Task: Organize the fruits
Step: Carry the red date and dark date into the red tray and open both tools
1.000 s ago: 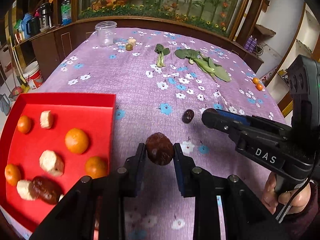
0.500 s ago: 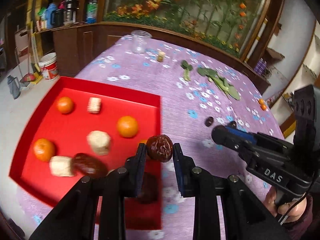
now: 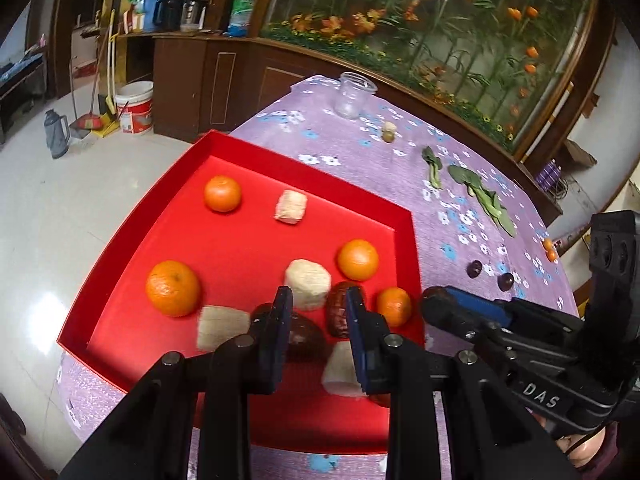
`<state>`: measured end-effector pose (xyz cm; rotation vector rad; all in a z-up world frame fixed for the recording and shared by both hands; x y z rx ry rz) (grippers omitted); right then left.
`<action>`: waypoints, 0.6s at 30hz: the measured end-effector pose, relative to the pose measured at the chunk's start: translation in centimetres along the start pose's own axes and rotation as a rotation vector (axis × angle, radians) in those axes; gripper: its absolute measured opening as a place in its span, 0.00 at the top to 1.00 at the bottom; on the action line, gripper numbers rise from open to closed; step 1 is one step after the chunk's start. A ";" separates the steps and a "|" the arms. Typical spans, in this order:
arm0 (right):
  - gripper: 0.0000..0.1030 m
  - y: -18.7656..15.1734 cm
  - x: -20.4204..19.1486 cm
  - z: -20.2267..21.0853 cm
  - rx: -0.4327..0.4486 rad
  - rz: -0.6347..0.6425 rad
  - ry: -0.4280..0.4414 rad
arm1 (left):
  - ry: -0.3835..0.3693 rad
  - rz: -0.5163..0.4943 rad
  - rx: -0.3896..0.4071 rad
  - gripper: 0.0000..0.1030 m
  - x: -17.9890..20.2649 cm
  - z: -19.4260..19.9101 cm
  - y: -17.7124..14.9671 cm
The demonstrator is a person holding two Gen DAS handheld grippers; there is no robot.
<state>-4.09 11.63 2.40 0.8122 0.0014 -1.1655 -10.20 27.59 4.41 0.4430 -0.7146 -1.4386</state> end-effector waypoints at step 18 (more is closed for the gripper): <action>0.49 0.4 -3.0 -3.2 0.014 0.116 -0.068 | 0.049 0.047 0.054 0.37 -3.1 0.7 0.2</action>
Point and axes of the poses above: each gripper's, at about its wrist camera, not at the fingertips, and z roughly against the way its jaws point, x to its right, y to its top, the point moved 3 cm from there along -z, roughly the way its jaws point, and after that the axes turned 12 degrees about -z, right-handed, at the moved point
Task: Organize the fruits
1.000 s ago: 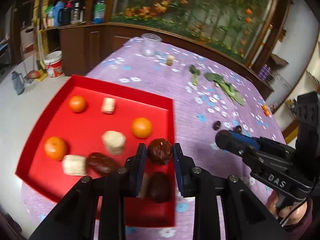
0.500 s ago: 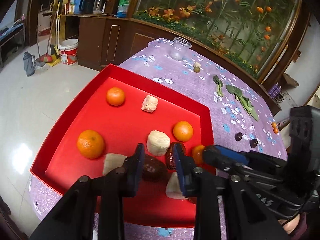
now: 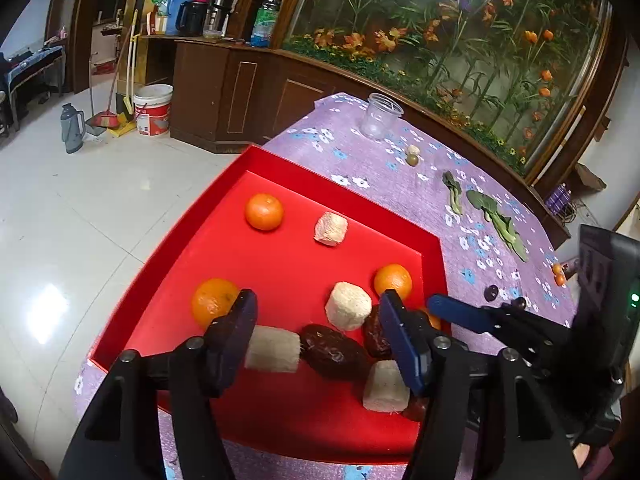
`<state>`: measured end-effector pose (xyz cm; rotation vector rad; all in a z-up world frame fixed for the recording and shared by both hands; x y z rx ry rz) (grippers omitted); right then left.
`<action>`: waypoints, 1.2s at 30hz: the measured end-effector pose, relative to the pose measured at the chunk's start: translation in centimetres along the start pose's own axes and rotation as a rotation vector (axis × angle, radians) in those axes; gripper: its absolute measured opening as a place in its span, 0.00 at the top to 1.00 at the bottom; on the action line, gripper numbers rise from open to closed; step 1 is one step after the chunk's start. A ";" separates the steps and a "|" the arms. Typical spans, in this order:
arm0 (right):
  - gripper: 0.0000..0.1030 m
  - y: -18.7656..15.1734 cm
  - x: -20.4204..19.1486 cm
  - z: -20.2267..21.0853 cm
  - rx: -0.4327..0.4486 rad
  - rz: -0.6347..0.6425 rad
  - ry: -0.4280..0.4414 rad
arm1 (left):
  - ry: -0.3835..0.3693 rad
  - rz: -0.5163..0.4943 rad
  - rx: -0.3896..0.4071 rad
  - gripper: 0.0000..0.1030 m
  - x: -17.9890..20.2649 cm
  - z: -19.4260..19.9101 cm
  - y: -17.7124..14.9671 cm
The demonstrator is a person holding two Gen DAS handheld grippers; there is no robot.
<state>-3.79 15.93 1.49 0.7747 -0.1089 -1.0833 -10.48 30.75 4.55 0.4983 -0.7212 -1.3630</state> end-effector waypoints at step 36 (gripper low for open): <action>0.21 -1.2 3.3 5.1 0.162 0.000 -0.222 | 0.196 -0.158 0.072 0.23 4.9 2.3 1.1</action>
Point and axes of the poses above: each gripper's, at about its wrist camera, not at the fingertips, and z roughly against the way its jaws point, x to its right, y to its top, the point moved 3 cm from there along -z, roughly the way its jaws point, and after that the axes turned 12 degrees about -z, right-handed, at the moved point
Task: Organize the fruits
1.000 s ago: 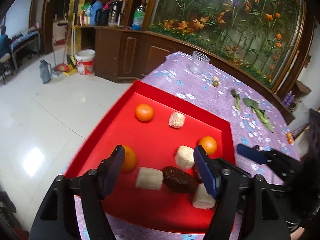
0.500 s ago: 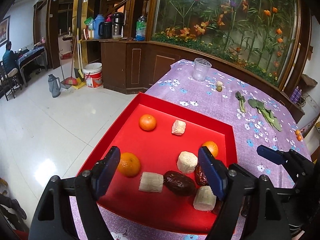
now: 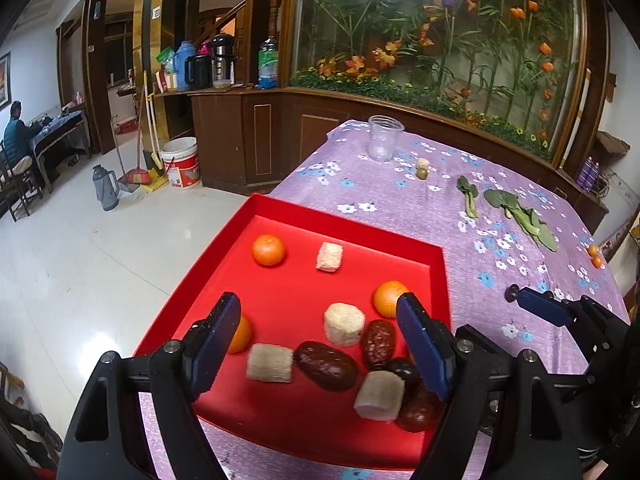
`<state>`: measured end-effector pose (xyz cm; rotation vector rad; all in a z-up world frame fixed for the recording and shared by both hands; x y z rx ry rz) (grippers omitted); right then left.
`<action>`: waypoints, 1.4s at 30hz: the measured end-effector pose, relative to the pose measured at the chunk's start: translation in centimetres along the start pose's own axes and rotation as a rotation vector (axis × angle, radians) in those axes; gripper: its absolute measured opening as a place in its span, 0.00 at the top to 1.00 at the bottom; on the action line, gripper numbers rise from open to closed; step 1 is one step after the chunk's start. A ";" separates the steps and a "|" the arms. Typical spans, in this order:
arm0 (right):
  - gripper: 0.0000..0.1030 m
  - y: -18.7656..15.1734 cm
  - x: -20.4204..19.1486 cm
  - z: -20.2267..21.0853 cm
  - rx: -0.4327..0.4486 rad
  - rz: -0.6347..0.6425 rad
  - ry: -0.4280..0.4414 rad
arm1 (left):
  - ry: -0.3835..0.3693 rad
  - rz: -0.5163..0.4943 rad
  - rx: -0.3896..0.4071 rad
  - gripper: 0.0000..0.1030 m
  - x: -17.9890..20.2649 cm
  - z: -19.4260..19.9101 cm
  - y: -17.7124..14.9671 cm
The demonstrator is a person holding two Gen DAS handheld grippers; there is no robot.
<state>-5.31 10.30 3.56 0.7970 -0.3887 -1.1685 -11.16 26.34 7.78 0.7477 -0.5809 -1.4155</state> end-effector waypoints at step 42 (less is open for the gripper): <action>0.09 -5.5 -0.3 5.1 0.080 -0.084 0.018 | 0.187 -0.009 0.094 0.00 3.5 4.8 -2.9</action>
Point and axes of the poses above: each gripper's, at about its wrist camera, not at the fingertips, and z roughly against the way its jaws point, x to its right, y to its top, the point moved 3 cm from there along -z, roughly the way its jaws point, and after that the axes turned 12 degrees about -z, right-handed, at the moved point
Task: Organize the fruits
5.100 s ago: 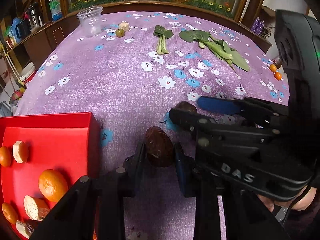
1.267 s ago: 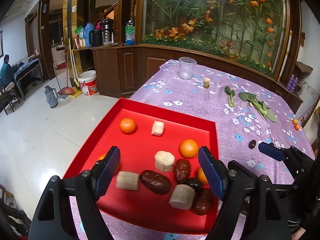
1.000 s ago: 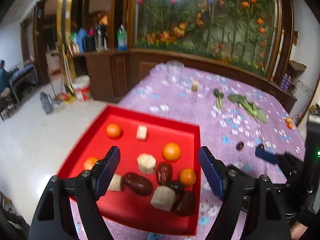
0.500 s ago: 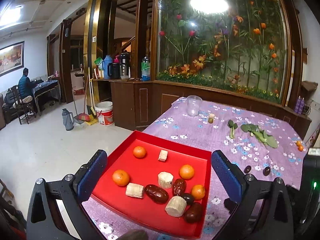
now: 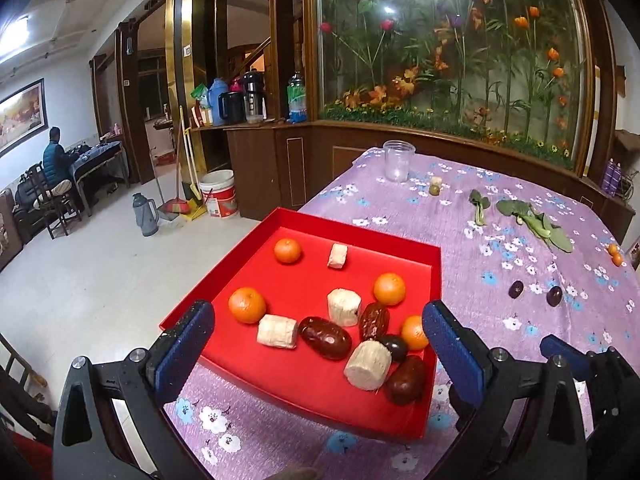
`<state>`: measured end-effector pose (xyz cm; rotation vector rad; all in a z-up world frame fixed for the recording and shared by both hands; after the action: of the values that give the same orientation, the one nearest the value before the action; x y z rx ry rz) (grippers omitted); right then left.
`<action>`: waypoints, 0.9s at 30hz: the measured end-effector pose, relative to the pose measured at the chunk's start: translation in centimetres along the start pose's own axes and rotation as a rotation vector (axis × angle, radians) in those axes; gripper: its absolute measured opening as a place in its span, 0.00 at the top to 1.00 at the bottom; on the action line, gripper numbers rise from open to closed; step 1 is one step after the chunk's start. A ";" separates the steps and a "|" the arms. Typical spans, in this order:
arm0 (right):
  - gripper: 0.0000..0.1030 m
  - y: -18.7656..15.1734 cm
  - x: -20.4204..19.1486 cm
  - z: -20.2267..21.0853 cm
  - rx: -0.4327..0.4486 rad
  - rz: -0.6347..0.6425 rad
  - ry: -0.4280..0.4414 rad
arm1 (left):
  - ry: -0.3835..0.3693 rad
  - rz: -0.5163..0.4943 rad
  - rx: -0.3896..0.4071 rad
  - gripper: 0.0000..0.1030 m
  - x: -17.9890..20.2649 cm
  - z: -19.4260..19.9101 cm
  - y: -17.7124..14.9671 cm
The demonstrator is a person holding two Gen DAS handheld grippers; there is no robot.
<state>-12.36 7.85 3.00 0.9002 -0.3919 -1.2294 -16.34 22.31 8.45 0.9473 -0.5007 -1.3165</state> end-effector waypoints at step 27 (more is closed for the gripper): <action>0.09 -0.5 -0.4 -0.4 -0.017 0.009 0.000 | -0.015 0.047 -0.036 0.00 -0.9 -0.6 -0.8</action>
<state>-12.52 8.39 2.49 0.8832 -0.3840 -1.2229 -16.55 23.38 7.61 0.8917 -0.5070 -1.2872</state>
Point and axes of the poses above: each gripper's, at about its wrist camera, not at the fingertips, and z roughly against the way its jaws point, x to its right, y to its top, the point moved 3 cm from there along -z, roughly the way its jaws point, and after that the axes turned 12 degrees about -z, right-handed, at the moved point
